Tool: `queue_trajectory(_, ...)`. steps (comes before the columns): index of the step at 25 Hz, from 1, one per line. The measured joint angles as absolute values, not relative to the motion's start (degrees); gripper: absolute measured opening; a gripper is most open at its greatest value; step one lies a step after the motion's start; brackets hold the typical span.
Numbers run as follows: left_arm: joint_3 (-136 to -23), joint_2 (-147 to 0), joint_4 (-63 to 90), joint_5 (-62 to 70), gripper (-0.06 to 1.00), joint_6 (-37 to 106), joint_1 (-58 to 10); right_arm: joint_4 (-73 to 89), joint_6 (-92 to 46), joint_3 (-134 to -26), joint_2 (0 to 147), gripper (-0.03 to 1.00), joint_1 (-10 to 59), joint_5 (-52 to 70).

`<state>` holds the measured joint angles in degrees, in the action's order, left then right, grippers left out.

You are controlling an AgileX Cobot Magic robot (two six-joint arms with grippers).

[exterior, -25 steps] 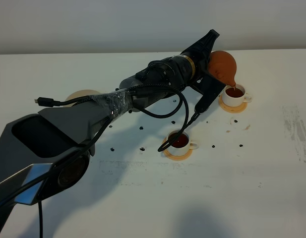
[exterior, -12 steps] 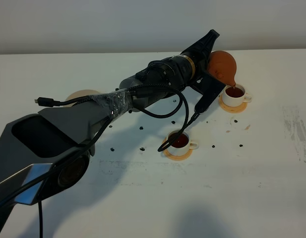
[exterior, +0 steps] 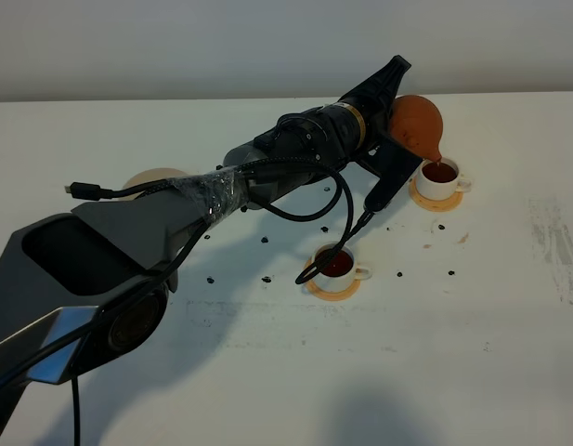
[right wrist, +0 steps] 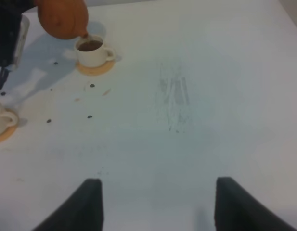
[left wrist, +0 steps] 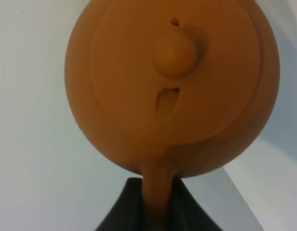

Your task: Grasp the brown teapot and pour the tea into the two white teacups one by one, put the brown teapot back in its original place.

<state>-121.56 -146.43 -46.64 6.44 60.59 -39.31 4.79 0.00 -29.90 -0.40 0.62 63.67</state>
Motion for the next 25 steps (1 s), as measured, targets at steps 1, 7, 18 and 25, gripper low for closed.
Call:
queue_trajectory(1, -121.6, -146.4, -46.6, 6.4, 0.08, 60.6, -39.3, 4.8, 0.0, -29.9, -0.4, 0.49, 0.6, 63.7)
queue_trajectory(7, -121.6, -146.4, -46.5, 6.4, 0.08, 60.6, -39.3, 4.8, 0.0, -29.9, -0.4, 0.49, 0.6, 63.7)
queue_trajectory(18, -121.6, -144.1, -40.1, 11.8, 0.08, 57.5, -39.3, 4.8, 0.0, -29.9, -0.4, 0.49, 0.6, 63.7)
queue_trajectory(25, -121.6, -143.8, -30.4, 20.8, 0.08, 56.3, -39.0, 4.8, 0.0, -29.9, -0.4, 0.49, 0.6, 63.6)
